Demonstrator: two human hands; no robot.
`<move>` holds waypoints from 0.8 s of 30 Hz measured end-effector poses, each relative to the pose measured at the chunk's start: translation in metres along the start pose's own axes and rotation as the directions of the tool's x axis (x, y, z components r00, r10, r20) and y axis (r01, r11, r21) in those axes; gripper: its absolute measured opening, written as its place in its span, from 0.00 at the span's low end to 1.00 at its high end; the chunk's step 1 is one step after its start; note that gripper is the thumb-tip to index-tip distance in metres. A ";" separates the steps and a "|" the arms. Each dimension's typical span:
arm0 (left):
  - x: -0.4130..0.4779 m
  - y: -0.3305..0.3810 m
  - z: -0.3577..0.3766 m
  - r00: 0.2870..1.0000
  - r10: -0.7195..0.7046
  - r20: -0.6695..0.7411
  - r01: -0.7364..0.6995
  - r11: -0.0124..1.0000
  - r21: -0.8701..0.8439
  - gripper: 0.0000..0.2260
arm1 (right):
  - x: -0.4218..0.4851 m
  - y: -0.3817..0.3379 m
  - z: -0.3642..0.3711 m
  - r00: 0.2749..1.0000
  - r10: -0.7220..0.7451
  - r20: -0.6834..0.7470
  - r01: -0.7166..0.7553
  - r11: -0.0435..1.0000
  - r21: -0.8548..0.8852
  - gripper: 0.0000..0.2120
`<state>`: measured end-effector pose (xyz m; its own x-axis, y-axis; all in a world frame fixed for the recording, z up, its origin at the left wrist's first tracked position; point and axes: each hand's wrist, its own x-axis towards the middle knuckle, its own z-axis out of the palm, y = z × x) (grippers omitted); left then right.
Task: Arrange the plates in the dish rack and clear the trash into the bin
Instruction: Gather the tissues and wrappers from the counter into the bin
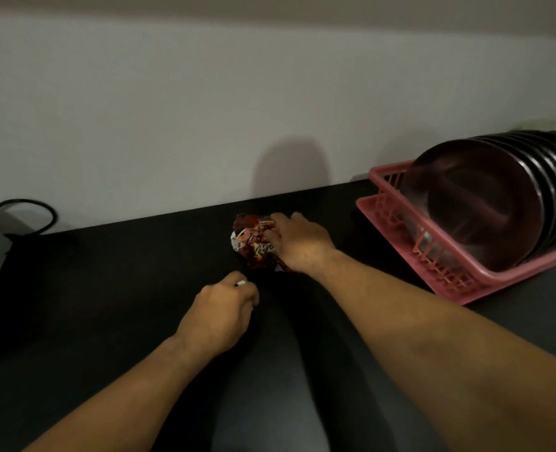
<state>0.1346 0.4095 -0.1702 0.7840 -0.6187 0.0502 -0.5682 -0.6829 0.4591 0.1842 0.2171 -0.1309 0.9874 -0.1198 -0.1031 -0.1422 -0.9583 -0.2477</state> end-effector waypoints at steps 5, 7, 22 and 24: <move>0.007 0.005 -0.016 0.991 -0.091 -0.099 0.088 0.996 -0.030 0.08 | 0.019 -0.017 0.025 0.991 0.011 0.134 -0.004 0.999 -0.050 0.39; 0.012 0.005 -0.019 0.984 -0.112 -0.140 0.116 0.993 0.024 0.10 | 0.019 -0.015 0.035 0.978 0.007 0.210 0.008 0.998 -0.070 0.42; 0.043 0.045 -0.015 0.979 -0.134 -0.156 0.136 0.991 0.006 0.09 | -0.063 0.062 0.053 0.997 -0.083 0.003 0.083 0.995 0.051 0.12; 0.046 0.051 -0.013 0.984 -0.121 -0.131 0.121 0.993 -0.010 0.09 | -0.074 0.070 0.048 0.997 -0.081 0.003 0.081 0.992 0.094 0.11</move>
<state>0.1449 0.3510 -0.1324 0.8729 -0.4752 0.1105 -0.4671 -0.7486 0.4705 0.0983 0.1710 -0.1871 0.9955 -0.0406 -0.0858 -0.0680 -0.9361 -0.3450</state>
